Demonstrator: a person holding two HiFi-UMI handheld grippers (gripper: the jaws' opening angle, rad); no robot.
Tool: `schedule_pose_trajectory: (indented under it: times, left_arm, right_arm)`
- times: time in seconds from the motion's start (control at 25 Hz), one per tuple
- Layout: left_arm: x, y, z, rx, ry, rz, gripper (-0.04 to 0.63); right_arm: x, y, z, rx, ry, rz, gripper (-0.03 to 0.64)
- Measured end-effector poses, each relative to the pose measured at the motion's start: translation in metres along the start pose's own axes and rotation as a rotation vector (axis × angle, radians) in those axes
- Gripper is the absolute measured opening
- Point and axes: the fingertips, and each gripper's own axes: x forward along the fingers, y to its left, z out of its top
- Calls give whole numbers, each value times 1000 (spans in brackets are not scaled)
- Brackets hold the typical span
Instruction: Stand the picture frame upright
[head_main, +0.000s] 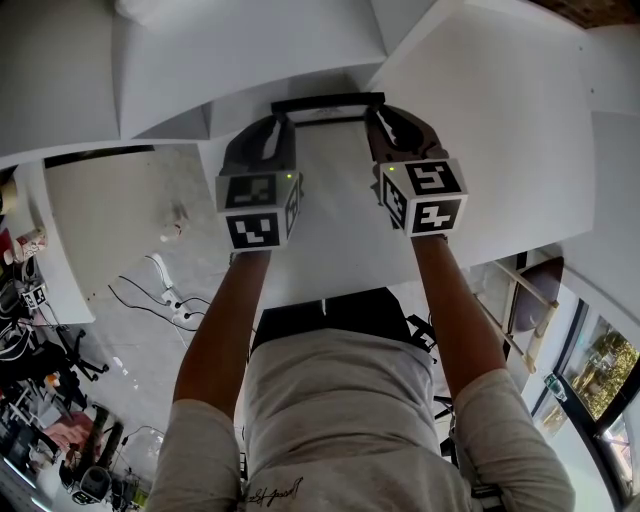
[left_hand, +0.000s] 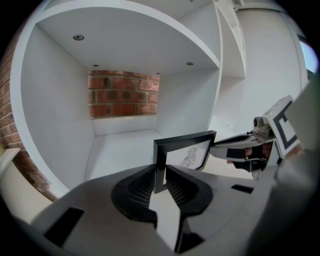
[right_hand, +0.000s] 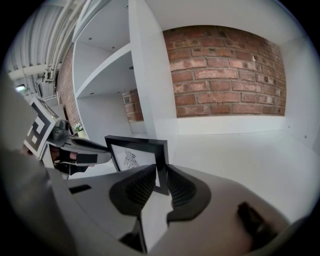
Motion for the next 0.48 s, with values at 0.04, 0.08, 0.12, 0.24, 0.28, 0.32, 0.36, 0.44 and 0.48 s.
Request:
schedule_pose_trajectory:
  times: [0.04,0.08,0.12,0.24,0.28,0.32,0.36,0.44,0.48]
  left_arm:
    - [0,0,0,3,1,1,71]
    - [0,0,-1,5,2,2,71]
    - [0,1,-1,7,2,2,74]
    - [-1,0,0,8,-3,4,88]
    - [-1,-1,1,10,-3,4,95]
    - [-1,-2,1,14,-3,3,101]
    - [-2,-3,2,18,-1,3,111]
    - [-2,-3,1,23,0,5,125]
    - [-3,-3,1,23,-1,6,128]
  right_arm:
    - [0,1,0,-2,0,0,78]
    - [0,1,0,-5,0,1,78]
    - [0,2,0,-7,0,1,78]
    - [0,3,0,-12,1,-1,78]
    - [-1,2,-1,-12,3,-2,78]
    - [-2,2,-1,-12,4,-4,78]
    - [-2,1,-1,-13,4,-6,80]
    - [-3,2,-2,-15,5,-10,84]
    - [-4,2,-2,-16,5,-12,86]
